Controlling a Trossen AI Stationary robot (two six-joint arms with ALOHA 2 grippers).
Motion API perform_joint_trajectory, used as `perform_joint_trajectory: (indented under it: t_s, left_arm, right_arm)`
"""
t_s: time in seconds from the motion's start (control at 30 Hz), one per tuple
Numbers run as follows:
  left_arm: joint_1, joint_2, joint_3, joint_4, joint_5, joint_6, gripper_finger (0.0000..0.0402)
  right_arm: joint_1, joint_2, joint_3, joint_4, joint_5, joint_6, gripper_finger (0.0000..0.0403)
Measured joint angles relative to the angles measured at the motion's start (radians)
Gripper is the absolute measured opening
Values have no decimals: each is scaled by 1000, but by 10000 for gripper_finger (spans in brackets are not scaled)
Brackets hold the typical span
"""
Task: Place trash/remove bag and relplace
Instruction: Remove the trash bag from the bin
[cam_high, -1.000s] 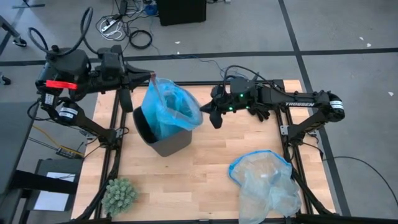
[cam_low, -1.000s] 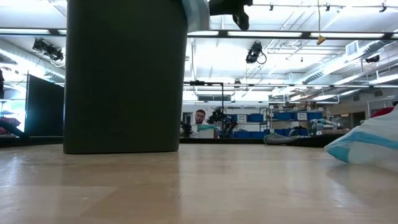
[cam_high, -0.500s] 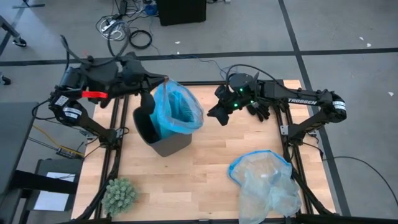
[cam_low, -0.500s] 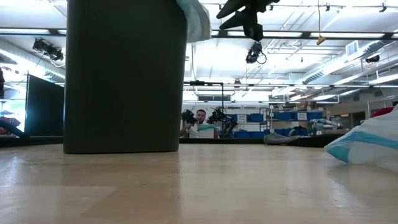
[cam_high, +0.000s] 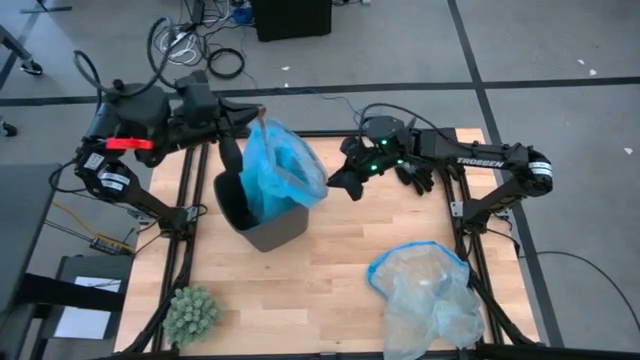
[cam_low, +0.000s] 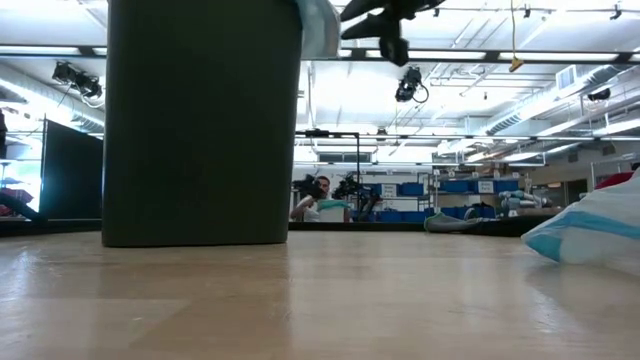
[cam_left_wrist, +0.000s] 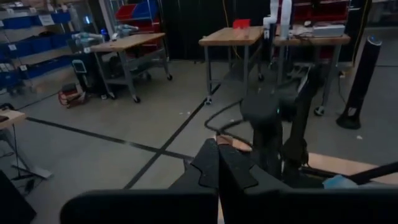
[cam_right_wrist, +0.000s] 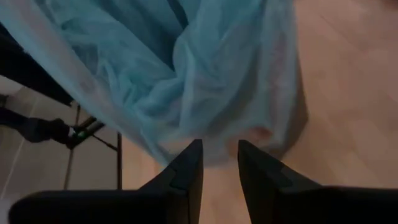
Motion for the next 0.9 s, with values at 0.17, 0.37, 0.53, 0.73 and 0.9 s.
perform_joint_trajectory:
  t_s: [0.17, 0.37, 0.53, 0.73, 0.9]
  left_arm:
    - [0, 1, 15, -3, 0, 1, 0]
    - [0, 1, 15, -28, 1, -12, 0]
    - [0, 1, 15, -28, 1, -24, 0]
    - [0, 1, 15, -25, 1, -25, 0]
    - [0, 1, 16, -24, -8, -29, 0]
  right_arm:
    - [-1, 44, 0, 12, -20, -2, 91]
    - [-8, 47, 0, 21, -9, 3, 91]
    - [-24, 44, 0, 29, 3, -6, 87]
    - [-20, 91, 0, 107, -33, -14, 76]
    - [-14, 127, 0, 100, -43, -22, 58]
